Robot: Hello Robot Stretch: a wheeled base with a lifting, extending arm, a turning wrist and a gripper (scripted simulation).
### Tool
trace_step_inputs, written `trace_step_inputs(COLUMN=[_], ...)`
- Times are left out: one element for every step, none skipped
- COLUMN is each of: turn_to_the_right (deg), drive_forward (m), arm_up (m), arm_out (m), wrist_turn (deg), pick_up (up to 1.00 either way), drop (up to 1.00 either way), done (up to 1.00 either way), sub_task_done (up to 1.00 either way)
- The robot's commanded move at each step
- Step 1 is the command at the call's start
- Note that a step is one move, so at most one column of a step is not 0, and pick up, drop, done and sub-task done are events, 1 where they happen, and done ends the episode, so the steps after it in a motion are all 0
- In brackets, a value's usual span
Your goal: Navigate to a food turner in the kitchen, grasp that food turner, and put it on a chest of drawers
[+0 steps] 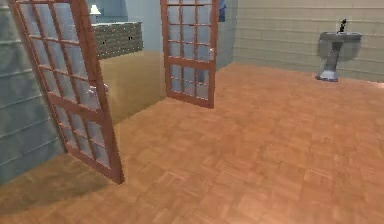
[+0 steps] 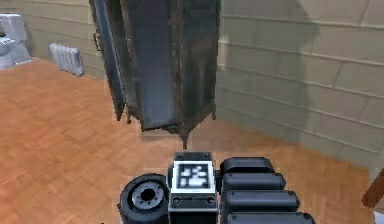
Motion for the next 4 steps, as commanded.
trace_step_inputs(turn_to_the_right=[0.0,0.0,-42.0,0.0], drive_forward=[1.0,0.8,0.0,1.0], arm_up=[0.0,0.0,0.0,0.0], arm_out=[0.0,0.0,0.0,0.0], wrist_turn=[0.0,0.0,0.0,0.0], pick_up=[0.0,0.0,0.0,0.0], drop=[0.0,0.0,0.0,0.0], done=[0.0,0.0,0.0,0.0], sub_task_done=[0.0,0.0,0.0,0.0])
